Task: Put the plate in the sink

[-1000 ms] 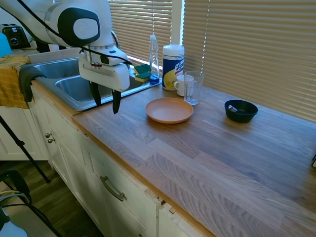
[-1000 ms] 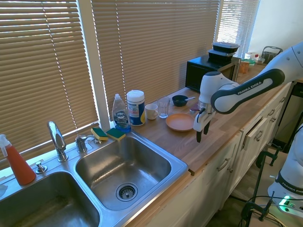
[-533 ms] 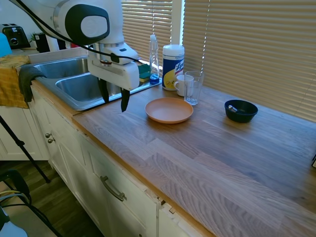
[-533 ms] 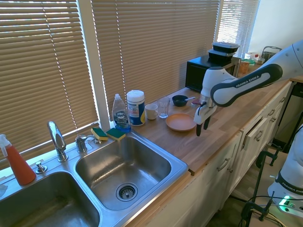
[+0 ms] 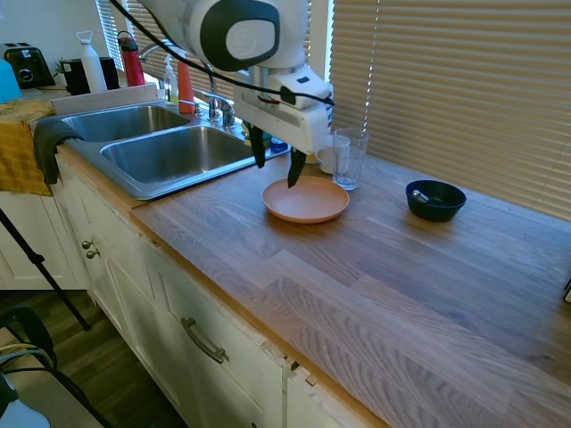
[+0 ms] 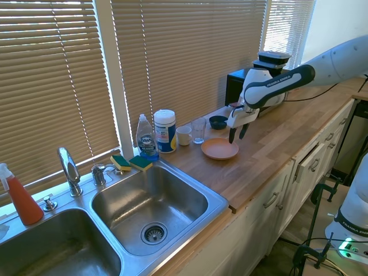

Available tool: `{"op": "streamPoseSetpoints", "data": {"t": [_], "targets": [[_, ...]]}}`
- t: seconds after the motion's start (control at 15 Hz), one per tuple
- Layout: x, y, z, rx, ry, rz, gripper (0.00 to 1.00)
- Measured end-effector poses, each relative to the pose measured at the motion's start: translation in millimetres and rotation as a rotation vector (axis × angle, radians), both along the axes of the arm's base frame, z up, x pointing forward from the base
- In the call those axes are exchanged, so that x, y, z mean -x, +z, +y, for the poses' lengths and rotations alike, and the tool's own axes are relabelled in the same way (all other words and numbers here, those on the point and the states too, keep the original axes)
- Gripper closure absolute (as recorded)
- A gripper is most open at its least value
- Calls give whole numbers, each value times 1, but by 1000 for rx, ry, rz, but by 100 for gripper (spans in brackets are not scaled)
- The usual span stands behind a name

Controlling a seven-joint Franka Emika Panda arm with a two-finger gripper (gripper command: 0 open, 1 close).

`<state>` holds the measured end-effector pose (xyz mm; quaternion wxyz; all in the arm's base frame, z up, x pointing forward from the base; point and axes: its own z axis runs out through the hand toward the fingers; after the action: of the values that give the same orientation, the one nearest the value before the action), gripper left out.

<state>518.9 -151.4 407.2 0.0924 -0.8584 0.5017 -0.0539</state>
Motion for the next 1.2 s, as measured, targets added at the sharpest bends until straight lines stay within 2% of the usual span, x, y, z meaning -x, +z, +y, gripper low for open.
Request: {"op": "streamPoseSetpoints", "data": {"t": [0.33, 0.6, 0.8, 0.87, 1.2], "targets": [[-33, -39, -59, -51, -37, 3, 0], [-51, -72, -81, -159, 12, -13, 0], [-56, -87, -85, -196, 35, -9, 0], [-58, -90, -83, -203, 42, -13, 100], [-63, -90, -78, -236, 48, -23, 100]]}}
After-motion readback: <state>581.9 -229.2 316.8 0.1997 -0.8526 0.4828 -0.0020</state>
